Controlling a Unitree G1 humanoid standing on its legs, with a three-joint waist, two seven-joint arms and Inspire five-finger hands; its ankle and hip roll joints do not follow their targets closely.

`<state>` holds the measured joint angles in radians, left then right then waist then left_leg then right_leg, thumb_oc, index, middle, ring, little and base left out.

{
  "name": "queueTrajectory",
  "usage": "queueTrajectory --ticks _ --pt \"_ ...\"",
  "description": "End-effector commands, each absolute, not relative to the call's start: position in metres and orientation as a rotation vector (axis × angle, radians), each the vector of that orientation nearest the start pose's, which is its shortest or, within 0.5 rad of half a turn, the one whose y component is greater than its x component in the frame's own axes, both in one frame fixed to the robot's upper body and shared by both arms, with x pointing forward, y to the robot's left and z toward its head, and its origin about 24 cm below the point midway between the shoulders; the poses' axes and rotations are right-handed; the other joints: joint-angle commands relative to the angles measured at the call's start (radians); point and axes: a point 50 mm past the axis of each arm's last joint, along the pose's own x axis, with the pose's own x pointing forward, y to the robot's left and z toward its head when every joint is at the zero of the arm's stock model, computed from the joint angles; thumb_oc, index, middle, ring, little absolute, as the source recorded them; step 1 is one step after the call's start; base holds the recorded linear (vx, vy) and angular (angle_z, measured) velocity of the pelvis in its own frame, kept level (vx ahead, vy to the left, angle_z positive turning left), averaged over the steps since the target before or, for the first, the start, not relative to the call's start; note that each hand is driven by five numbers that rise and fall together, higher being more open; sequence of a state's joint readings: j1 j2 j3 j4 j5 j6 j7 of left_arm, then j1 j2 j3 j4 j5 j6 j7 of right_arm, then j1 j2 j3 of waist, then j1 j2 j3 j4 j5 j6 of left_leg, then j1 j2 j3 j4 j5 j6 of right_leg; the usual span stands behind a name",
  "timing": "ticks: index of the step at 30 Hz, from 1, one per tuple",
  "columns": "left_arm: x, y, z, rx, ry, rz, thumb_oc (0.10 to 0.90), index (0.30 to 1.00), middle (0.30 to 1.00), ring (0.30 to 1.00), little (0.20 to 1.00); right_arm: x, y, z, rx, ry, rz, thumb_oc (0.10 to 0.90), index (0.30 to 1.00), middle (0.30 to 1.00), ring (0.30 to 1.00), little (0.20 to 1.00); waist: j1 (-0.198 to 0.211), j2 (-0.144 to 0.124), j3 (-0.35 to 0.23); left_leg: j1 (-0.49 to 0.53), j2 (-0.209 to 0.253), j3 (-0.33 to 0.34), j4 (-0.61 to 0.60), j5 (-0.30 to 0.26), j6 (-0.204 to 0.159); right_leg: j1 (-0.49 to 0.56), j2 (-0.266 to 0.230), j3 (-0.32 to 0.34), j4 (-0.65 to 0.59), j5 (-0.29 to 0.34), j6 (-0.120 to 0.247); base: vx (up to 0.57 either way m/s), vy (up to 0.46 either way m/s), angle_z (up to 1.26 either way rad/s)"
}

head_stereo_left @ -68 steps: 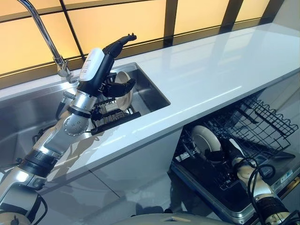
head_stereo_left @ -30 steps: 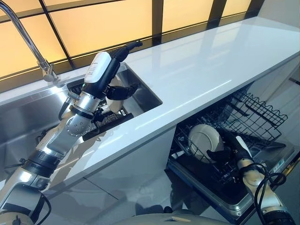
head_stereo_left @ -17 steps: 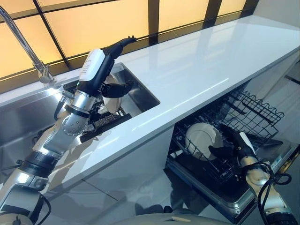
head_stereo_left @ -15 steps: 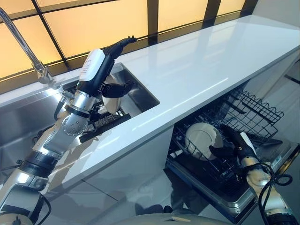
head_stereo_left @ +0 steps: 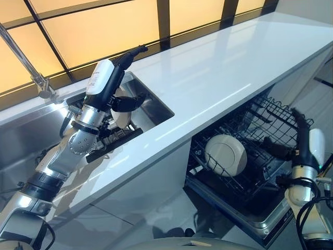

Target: Pick up plates and place into dishwasher.

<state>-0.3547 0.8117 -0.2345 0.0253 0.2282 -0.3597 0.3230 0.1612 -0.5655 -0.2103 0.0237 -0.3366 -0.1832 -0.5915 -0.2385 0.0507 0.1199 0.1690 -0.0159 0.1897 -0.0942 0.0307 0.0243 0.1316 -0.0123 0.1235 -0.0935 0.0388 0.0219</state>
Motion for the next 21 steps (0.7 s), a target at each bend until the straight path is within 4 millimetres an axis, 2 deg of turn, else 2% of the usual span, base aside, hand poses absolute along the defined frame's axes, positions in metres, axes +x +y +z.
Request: queueTrajectory --ticks 1,6,10,21 --pt "0.291 0.232 0.234 0.974 -0.898 0.183 0.800 0.900 0.900 0.900 0.900 0.207 -0.310 0.172 -0.896 -0.730 -0.787 0.800 0.900 0.900 0.900 0.900 0.011 0.004 -0.044 0.031 -0.048 -0.018 0.007 -0.163 0.057 0.016 0.100 -0.005 0.006 -0.060 0.015 0.00 0.000 0.00" --pt "0.288 0.250 0.240 1.065 -0.868 0.242 0.800 0.900 0.900 0.900 0.900 0.202 -0.306 0.177 -0.637 -0.784 -0.712 0.800 0.900 0.900 0.900 0.900 0.013 0.013 -0.040 0.030 -0.049 -0.020 0.007 -0.159 0.054 0.015 0.096 -0.013 0.006 -0.061 0.015 0.00 0.000 0.00" --pt "0.289 0.268 0.248 1.166 -0.836 0.308 0.800 0.900 0.900 0.900 0.900 0.198 -0.296 0.185 -0.670 -0.856 -0.676 0.800 0.900 0.900 0.900 0.900 0.011 0.025 -0.038 0.028 -0.053 -0.020 0.007 -0.157 0.052 0.014 0.094 -0.022 0.006 -0.063 0.015 0.00 0.000 0.00" --pt "0.285 0.295 0.266 1.352 -0.778 0.411 0.800 0.900 0.900 0.900 0.900 0.203 -0.299 0.184 -0.679 -0.816 -0.631 0.800 0.900 0.900 0.900 0.900 0.021 0.039 -0.042 0.023 -0.056 -0.026 0.007 -0.149 0.047 0.012 0.088 -0.043 0.006 -0.064 0.014 0.00 0.000 0.00"
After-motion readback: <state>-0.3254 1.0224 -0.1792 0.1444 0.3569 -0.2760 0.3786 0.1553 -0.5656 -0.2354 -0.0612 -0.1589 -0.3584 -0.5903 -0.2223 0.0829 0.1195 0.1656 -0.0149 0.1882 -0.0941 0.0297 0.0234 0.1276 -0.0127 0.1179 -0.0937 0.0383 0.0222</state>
